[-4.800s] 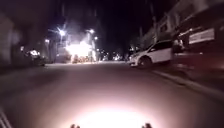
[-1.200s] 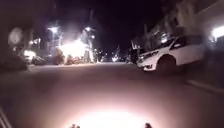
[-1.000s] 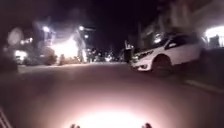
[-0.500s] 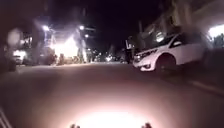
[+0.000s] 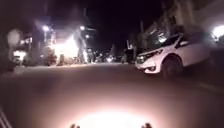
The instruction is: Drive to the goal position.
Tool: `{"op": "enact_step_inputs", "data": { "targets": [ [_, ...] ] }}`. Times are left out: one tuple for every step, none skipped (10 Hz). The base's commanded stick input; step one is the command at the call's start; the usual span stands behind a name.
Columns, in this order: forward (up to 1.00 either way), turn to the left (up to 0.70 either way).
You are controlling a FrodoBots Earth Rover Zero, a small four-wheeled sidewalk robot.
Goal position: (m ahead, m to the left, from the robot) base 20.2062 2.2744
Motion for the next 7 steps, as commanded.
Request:
{"op": "enact_step_inputs", "data": {
  "targets": [
    [0.7, -0.35],
    [0.7, -0.25],
    [0.7, 0.0],
    [0.7, 0.0],
    [0.7, 0.0],
    [0.7, 0.0],
    [0.7, -0.09]
  ]
}}
